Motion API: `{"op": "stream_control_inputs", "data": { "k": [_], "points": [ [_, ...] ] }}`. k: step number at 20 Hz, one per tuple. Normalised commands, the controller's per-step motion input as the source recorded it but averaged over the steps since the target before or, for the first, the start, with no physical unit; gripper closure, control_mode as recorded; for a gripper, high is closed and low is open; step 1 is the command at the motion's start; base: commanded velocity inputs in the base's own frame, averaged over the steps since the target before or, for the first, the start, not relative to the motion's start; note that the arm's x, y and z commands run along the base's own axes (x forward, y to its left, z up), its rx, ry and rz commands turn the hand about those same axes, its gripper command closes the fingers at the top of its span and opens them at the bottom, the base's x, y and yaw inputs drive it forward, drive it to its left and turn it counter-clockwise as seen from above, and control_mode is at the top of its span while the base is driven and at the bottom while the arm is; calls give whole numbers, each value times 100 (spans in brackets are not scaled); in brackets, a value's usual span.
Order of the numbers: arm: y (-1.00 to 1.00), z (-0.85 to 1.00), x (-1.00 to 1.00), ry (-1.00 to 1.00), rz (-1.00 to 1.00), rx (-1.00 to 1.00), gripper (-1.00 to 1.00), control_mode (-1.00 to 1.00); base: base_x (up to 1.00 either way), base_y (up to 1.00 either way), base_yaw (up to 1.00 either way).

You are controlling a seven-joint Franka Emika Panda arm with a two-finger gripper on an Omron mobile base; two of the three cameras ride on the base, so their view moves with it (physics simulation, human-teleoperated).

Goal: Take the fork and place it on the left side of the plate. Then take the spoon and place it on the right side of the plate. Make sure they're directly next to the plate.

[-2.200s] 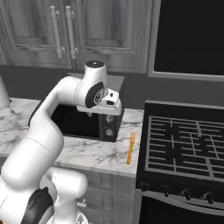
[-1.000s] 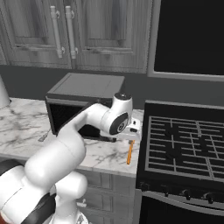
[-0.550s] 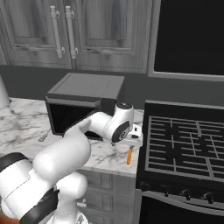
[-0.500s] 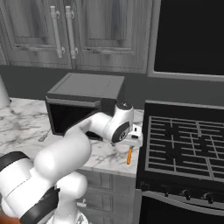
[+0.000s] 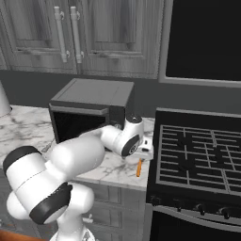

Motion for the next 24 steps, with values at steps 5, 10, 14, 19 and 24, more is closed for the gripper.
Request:
{"op": "stream_control_inputs", "data": {
  "k": [5,10,14,19,24],
  "points": [
    [-9,-21,26,0,0,0,-100,-100,0,0,0],
    [-6,-17,29,0,0,0,-100,-100,0,0,0],
    [-4,-19,33,0,0,0,-100,-100,0,0,0],
    [-6,-23,34,0,0,0,-100,-100,0,0,0],
    [-10,-27,33,0,0,0,-100,-100,0,0,0]
  ]
}}
